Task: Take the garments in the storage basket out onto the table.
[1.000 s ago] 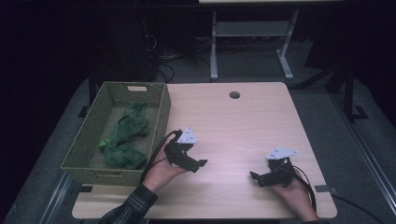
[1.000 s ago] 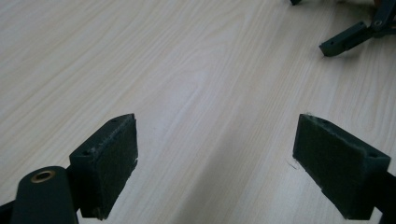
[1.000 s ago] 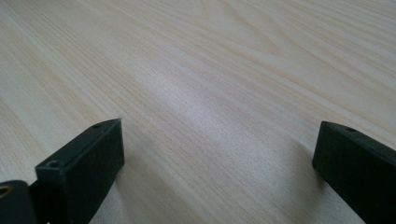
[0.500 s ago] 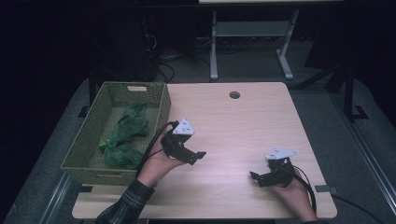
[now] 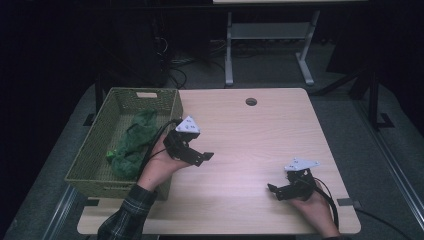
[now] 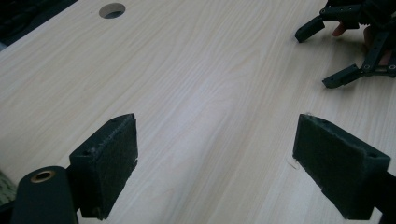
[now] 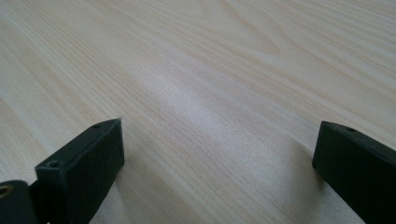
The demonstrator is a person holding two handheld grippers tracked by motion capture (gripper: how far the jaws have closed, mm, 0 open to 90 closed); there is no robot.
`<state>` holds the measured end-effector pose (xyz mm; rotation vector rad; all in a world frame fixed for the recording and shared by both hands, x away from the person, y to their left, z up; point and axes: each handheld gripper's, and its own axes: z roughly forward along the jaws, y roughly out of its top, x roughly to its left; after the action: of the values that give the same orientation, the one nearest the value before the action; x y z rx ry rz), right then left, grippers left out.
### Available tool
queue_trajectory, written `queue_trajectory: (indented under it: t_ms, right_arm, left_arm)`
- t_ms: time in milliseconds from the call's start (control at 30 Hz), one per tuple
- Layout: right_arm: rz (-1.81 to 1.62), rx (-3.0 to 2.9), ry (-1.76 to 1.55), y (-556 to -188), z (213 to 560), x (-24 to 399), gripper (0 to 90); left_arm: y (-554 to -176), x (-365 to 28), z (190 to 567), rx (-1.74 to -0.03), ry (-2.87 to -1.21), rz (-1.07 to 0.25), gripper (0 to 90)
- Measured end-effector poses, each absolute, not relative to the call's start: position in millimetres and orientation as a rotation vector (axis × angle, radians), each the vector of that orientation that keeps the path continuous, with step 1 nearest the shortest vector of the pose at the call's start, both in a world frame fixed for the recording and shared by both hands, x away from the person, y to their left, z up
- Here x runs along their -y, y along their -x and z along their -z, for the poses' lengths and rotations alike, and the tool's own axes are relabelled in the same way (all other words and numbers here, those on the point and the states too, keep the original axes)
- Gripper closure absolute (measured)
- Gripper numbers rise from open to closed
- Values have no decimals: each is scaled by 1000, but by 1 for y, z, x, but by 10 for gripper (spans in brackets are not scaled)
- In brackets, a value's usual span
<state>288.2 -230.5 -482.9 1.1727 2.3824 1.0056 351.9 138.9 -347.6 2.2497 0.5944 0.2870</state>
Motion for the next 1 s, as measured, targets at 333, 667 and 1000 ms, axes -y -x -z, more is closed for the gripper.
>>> queue_trajectory:
  t_ms: [333, 667, 1000]
  right_arm:
    - [-1005, -2383, -1173, -288, 483, 231, 19]
    - [-1004, -2383, -1173, -288, 483, 231, 19]
    - [-1005, -2383, -1162, -289, 483, 231, 19]
  left_arm:
    - [-365, -150, 339, -614, -2254, -276, 137]
    - [-369, -168, 338, -648, -2242, -253, 139]
    - [-371, -207, 326, -744, -2209, -314, 194]
